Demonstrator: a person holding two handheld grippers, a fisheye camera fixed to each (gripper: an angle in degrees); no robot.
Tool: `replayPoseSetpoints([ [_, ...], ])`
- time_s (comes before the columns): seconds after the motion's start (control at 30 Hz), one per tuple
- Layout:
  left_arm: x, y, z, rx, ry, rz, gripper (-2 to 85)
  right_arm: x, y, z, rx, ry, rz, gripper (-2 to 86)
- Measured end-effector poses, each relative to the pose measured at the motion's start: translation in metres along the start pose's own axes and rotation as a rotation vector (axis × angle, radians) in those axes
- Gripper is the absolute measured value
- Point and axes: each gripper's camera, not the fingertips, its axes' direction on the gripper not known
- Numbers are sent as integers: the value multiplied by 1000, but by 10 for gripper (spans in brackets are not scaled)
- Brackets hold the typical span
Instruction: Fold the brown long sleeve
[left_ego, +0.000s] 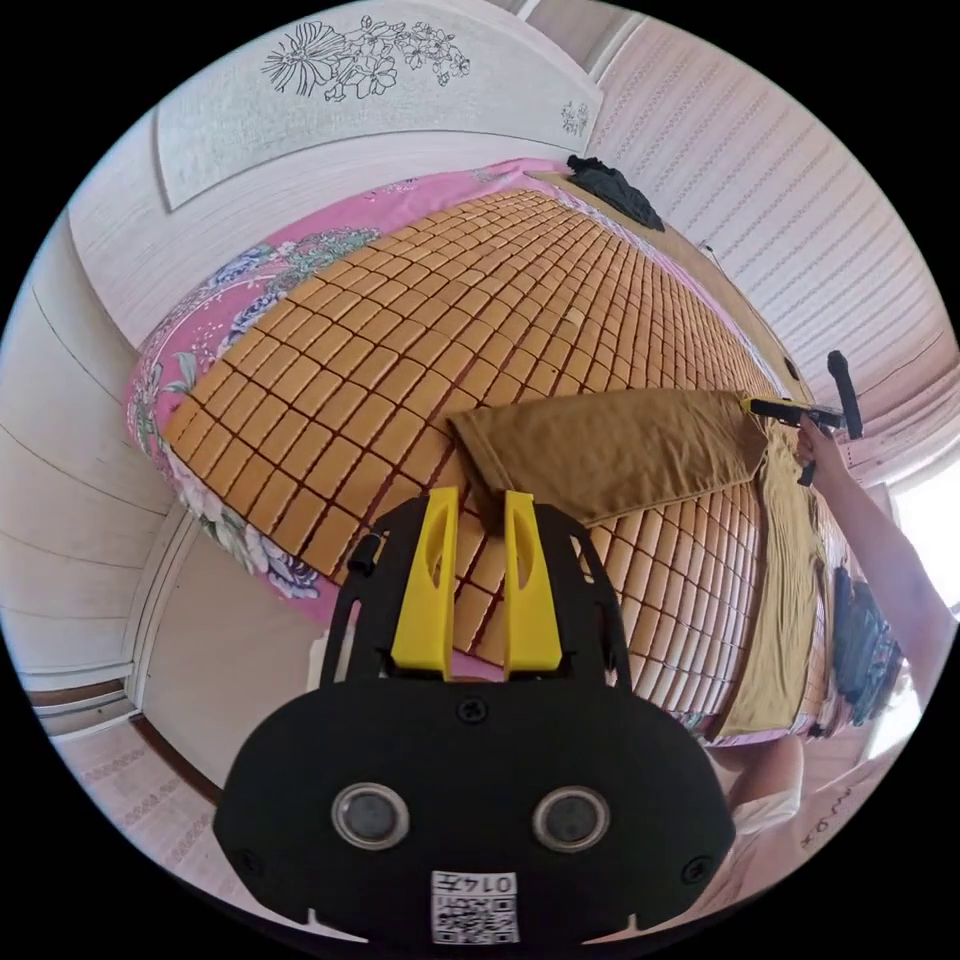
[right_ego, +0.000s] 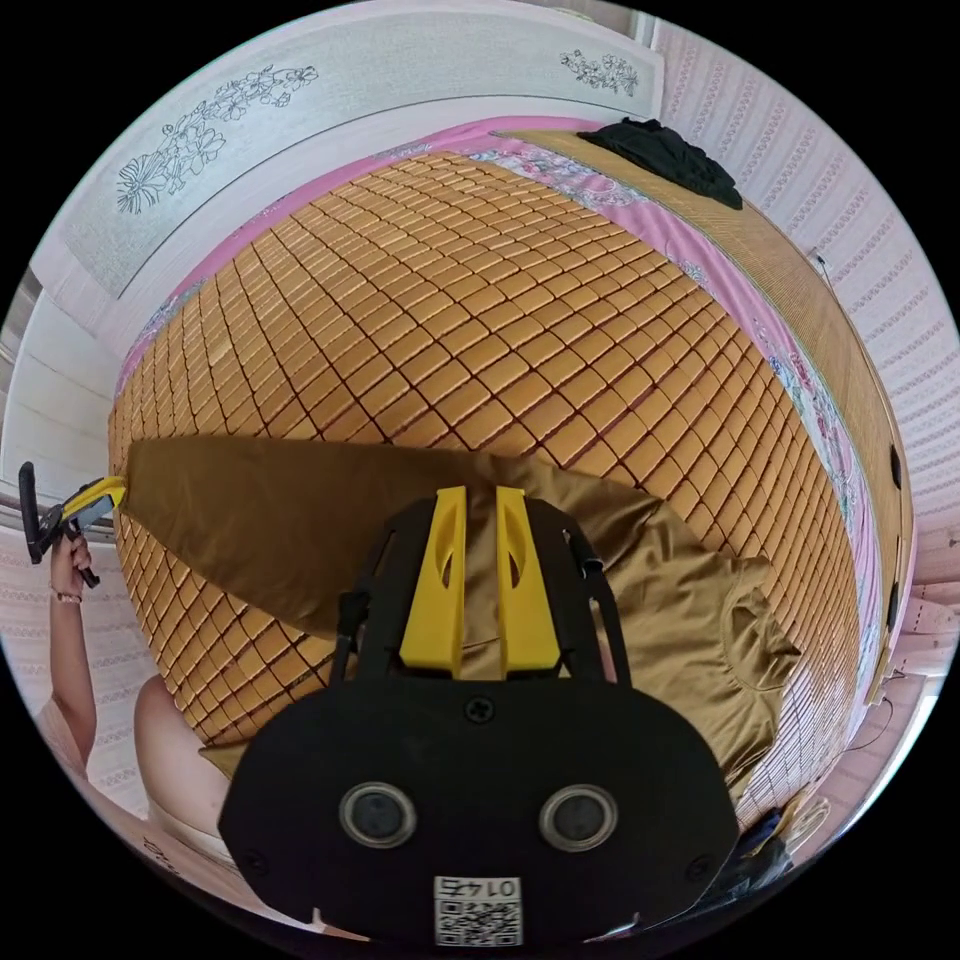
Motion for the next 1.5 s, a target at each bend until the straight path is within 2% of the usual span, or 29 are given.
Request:
replayPoseSetpoints([
  [0.1,16,-7,4,-21,-42,87,47,4,-2,2,-18,5,-14,-1],
  [0.17,29,-11,3,-43,-70,187,1,6,-3,1,-28,17,-27,-5],
  [0.27,35,-18,3,-53,-146,221,-8,10,0,-5,25,33,-30,-8],
  [0.53,43,-43,7,-68,-196,271,-10,21,4,-5,-2,-27,-31,-9],
  [0.67,41,-67,16,-69,-298,266,-10,30,10,-9,0,-50,-9,-9],
  [0.83,36,-101,26,-68,-280,208,-8,42,19,-16,-22,-95,6,-4],
  [0.97,28,-114,19,-38,-195,53,1,63,44,-47,39,-184,46,32],
  [1.1,50,-86,-17,58,-165,152,25,95,128,-124,201,-204,56,56],
  [1.23,94,-7,-31,-27,-83,322,42,113,254,-178,203,-116,98,58],
  [1.37,163,76,-23,-193,117,480,56,97,433,-193,38,9,251,60],
  [1.5,231,121,-10,-304,174,623,72,64,573,-176,-91,11,469,72],
])
